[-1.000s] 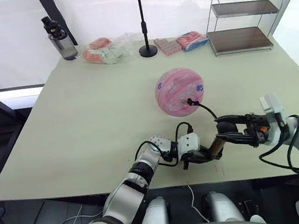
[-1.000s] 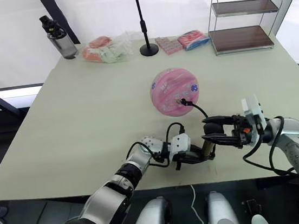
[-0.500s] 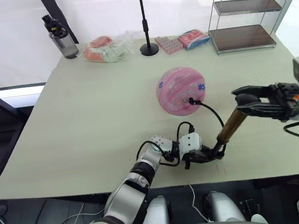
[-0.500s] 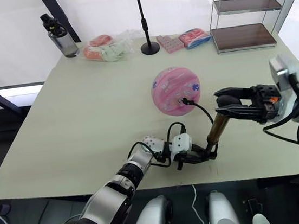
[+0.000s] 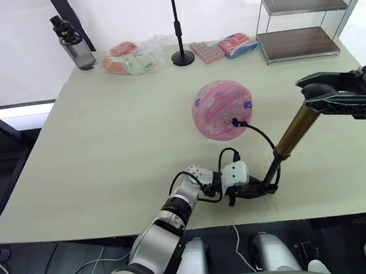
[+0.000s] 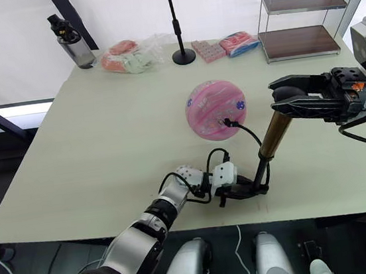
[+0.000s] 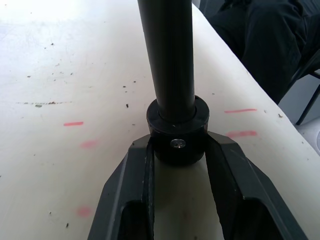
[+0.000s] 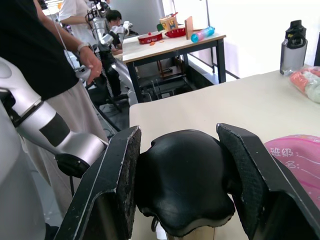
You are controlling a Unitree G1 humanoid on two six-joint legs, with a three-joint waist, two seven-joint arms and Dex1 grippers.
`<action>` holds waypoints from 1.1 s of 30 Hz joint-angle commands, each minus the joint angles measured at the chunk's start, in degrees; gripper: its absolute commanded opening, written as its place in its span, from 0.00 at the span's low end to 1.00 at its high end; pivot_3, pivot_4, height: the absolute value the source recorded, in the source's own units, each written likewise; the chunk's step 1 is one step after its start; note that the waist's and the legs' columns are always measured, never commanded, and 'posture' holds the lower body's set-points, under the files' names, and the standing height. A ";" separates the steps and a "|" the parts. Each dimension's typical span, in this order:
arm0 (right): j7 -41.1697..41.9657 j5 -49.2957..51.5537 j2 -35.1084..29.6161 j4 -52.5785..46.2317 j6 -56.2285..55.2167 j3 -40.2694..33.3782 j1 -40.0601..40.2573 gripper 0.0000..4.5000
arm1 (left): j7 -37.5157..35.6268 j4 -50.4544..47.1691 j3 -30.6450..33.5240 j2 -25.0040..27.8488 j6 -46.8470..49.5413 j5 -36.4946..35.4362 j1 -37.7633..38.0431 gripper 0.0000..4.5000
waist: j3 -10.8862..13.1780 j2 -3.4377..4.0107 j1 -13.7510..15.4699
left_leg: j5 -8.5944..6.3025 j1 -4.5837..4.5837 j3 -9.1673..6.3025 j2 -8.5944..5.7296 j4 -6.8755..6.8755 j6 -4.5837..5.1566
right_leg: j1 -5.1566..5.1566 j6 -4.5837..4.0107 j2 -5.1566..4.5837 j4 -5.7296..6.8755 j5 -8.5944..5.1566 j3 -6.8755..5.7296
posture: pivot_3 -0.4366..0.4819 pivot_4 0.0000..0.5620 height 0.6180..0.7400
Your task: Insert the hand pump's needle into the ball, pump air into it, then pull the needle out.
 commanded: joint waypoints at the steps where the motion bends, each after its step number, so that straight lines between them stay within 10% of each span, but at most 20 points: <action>1: 1.25 -0.50 -0.43 -0.24 -3.35 -5.62 -1.63 0.43 | -0.19 3.71 -2.30 0.89 1.59 3.47 1.67 0.26 | 0.00 0.00 -0.03 | 0.00 0.00 0.00 0.00 0.00 0.00 | 0.00 0.00 0.00 0.00 0.00 0.00 | 0.48 0.27 1.00; 19: 6.43 -24.71 10.56 -1.94 -26.80 10.56 23.19 0.43 | -0.15 3.81 -2.20 -0.29 1.63 3.92 1.68 0.26 | -1.97 -1.59 -0.90 | -0.26 1.29 -0.07 0.39 -0.16 0.38 | 1.16 -0.24 0.40 -0.14 -0.18 -0.02 | 0.48 0.27 1.00; 33: 6.73 -34.53 11.73 6.04 -32.39 20.18 23.92 0.43 | 0.54 4.66 -2.07 -2.21 1.66 4.61 1.07 0.26 | -1.73 -0.78 0.06 | -0.26 1.10 -0.06 0.24 -0.15 0.37 | 1.05 -0.44 0.27 -0.20 -0.29 -0.01 | 0.48 0.27 1.00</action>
